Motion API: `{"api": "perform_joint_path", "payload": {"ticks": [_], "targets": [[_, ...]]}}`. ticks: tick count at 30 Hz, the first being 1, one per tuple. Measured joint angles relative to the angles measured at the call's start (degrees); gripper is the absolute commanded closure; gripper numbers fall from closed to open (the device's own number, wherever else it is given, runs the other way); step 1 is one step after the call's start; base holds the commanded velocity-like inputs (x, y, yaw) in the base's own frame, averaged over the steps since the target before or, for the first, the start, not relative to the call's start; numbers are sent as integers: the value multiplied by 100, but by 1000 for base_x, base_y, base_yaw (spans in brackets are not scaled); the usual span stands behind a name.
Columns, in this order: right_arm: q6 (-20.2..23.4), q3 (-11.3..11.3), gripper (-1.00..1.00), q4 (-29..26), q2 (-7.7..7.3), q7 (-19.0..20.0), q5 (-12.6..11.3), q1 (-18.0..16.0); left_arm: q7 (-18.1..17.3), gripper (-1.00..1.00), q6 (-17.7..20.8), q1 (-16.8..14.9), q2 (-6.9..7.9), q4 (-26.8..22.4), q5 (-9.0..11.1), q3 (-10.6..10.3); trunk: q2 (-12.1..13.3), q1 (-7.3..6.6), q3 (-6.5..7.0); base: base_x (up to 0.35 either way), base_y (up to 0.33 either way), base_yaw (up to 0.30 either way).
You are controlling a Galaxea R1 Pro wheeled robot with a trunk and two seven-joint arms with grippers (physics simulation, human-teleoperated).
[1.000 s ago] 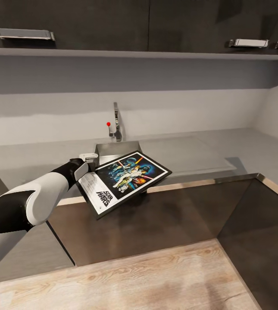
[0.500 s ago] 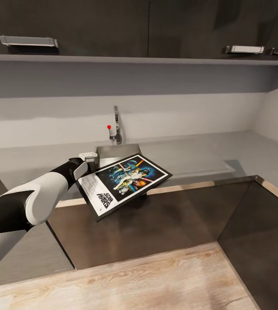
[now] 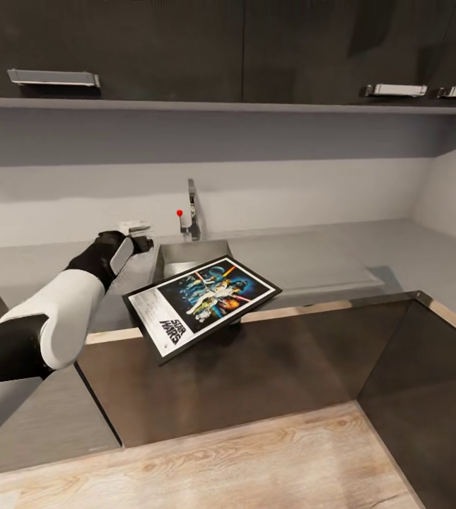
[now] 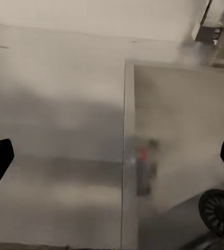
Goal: Pick up the poster from the kitchen countertop and hang it on one of the wall nails in the kitchen.
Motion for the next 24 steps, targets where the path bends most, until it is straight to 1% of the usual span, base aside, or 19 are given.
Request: {"api": "perform_joint_path", "payload": {"ticks": [1, 2, 3, 4, 5, 6, 8, 9, 11, 13, 14, 15, 17, 18, 20, 21, 22, 23, 24], "targets": [[0, -1, -100, 0, 0, -1, 1, 0, -44, -100, 130, 0, -3, -174, 20, 1, 0, 0, 1, 0, 0, 0], [0, -1, -100, 0, 0, -1, 1, 0, -153, -100, 392, 0, -7, -513, 85, 7, 0, 0, 3, 0, 0, 0], [0, -1, -100, 0, 0, -2, 1, 0, -209, -100, 530, 0, -9, -681, 130, 12, 0, 0, 3, 0, 0, 0], [0, -2, -100, 0, 0, -2, 1, 0, -290, -100, 784, 0, -12, -956, 213, 18, 0, 0, 4, 0, 0, 0], [0, -2, -100, 0, 0, -2, 0, 0, -322, -100, 916, 1, -13, -1093, 252, 20, 0, 0, 4, 0, 0, 0], [0, -2, -100, 0, 0, -1, 0, 0, -363, -100, 1157, 2, -17, -1348, 316, 22, 0, 0, 4, 0, 0, 0], [0, -2, -100, 0, 0, -2, -2, 0, -396, -100, 1409, 23, -20, -1629, 373, 25, 0, 0, 4, 0, 0, 0], [0, -2, -100, 0, 0, -1, -3, 0, -423, -100, 1654, 81, -25, -1922, 437, 24, 0, 0, 4, 0, 0, 0], [0, -4, -100, 0, 0, -1, -3, 0, -455, -100, 1919, 175, -32, -2287, 522, 24, 0, 0, 4, 0, 0, 0], [0, -8, -100, 0, -5, -2, -4, 0, -586, -100, 2480, 452, -41, -3165, 793, 23, 0, 0, 4, 0, 0, 0], [0, -9, -100, 0, -6, -1, -4, 0, -629, -100, 2618, 553, -42, -3417, 875, 22, 0, 0, 4, 0, 0, 0], [0, -9, -100, 0, -7, -1, -6, 0, -706, -100, 2802, 775, -42, -3881, 1019, 20, 0, 0, 4, 0, 0, 0], [0, -13, -100, 0, -8, -2, -9, 0, -770, -100, 2924, 1048, -43, -4337, 1137, 16, 0, 0, 4, -15, 0, 0], [0, -17, -100, 0, -8, -2, -10, 0, -815, -100, 2998, 1325, -40, -4744, 1212, 14, 1, 1, 4, -70, 0, 0], [0, -28, -100, 3, -8, -2, -12, 0, -848, -100, 3051, 1599, -35, -5094, 1268, 12, 0, 2, 4, -158, 0, 0], [0, -34, -100, 5, -9, -1, -12, 0, -870, -100, 3083, 1808, -29, -5344, 1298, 11, 1, 3, 4, -225, 0, 0], [0, -37, -100, 6, -9, -1, -12, 0, -878, -100, 3095, 1898, -27, -5446, 1316, 11, 1, 3, 4, -292, 0, 0], [-3, -42, -100, 8, -9, -2, -13, 0, -901, -100, 3122, 2121, -21, -5732, 1344, 10, 1, 3, 4, -309, 0, 0], [-2, -43, -100, 8, -9, -2, -13, 0, -939, -100, 3130, 2226, -20, -5872, 1361, 5, 0, 4, 4, -319, 0, 0]]}}
